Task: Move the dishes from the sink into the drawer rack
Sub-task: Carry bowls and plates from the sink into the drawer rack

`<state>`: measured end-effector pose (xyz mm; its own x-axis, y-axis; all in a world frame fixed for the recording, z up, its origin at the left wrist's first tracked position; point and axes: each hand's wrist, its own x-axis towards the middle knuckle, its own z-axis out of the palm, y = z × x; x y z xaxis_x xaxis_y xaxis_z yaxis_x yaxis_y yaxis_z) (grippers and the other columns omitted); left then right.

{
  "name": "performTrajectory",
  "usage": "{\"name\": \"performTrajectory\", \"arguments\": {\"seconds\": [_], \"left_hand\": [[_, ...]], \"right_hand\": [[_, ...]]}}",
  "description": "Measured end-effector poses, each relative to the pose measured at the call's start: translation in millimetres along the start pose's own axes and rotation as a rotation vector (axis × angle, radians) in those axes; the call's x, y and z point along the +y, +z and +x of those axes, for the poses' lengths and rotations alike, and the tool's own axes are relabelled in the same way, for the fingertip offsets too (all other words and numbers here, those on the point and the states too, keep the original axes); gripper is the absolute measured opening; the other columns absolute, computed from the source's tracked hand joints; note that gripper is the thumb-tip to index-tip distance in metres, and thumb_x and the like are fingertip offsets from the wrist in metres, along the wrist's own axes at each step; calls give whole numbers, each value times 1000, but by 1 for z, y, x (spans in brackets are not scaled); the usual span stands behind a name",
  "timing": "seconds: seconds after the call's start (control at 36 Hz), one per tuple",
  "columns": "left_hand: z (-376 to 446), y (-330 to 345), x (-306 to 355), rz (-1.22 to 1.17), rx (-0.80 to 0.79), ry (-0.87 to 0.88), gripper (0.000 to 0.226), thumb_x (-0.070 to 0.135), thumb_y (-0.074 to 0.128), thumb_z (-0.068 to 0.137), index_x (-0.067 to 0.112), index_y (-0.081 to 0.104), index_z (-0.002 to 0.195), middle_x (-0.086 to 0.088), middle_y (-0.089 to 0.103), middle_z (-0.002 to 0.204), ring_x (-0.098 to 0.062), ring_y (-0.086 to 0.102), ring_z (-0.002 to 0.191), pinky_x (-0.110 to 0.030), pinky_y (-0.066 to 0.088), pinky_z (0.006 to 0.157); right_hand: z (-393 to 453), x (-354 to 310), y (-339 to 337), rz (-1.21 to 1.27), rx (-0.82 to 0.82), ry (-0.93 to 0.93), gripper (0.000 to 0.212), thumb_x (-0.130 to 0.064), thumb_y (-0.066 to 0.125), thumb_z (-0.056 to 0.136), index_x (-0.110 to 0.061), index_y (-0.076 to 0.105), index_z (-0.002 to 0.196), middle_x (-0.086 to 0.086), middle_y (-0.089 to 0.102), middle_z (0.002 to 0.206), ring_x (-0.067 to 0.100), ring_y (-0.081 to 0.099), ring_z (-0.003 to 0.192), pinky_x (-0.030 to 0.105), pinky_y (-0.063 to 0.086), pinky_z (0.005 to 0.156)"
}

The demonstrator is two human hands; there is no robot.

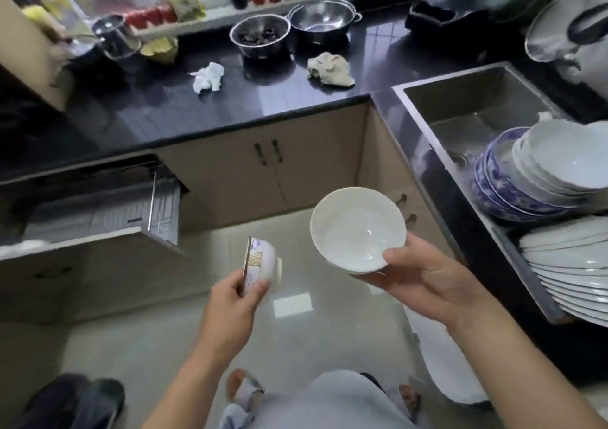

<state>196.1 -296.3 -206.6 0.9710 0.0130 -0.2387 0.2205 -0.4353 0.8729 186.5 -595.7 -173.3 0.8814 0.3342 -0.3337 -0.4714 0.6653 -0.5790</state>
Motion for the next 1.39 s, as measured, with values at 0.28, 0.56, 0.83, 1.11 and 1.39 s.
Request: {"name": "performTrajectory", "arguments": {"seconds": [0.28, 0.56, 0.83, 1.11, 1.39], "left_hand": [[54, -225, -89, -69, 164, -101, 16, 16, 67, 97, 18, 67, 81, 21, 56, 56, 3, 46, 53, -19, 36, 55], [107, -384, -168, -142, 519, -295, 15, 19, 67, 96, 18, 68, 81, 16, 64, 61, -2, 51, 58, -34, 38, 60], [150, -475, -215, -203, 692, -527, 16, 21, 69, 96, 13, 70, 82, -2, 69, 69, -16, 56, 64, -34, 41, 63], [198, -572, -225, -309, 942, -575, 10, 19, 65, 99, 21, 72, 93, 7, 76, 84, -10, 68, 80, -30, 51, 71], [303, -687, -327, -314, 745, -467, 16, 28, 71, 92, 43, 75, 91, 14, 77, 93, -7, 70, 88, -36, 54, 83]], "right_hand": [[174, 122, 149, -155, -37, 115, 87, -15, 91, 69, -18, 53, 147, 18, 54, 148, 41, 52, 136, 54, 46, 109], [322, 197, 259, -205, 179, 284, 51, -26, 66, 91, -15, 57, 140, 19, 66, 134, 38, 62, 126, 57, 53, 101], [502, 233, 312, -313, 130, 447, 55, -36, 63, 91, -17, 55, 142, 15, 66, 134, 40, 65, 120, 63, 52, 98], [671, 303, 436, -482, -62, 630, 49, -36, 70, 86, -16, 65, 130, 17, 67, 124, 38, 72, 107, 59, 60, 84], [742, 431, 463, -442, 195, 627, 38, -25, 70, 91, -17, 68, 128, 16, 61, 133, 35, 70, 110, 58, 59, 85]]}}
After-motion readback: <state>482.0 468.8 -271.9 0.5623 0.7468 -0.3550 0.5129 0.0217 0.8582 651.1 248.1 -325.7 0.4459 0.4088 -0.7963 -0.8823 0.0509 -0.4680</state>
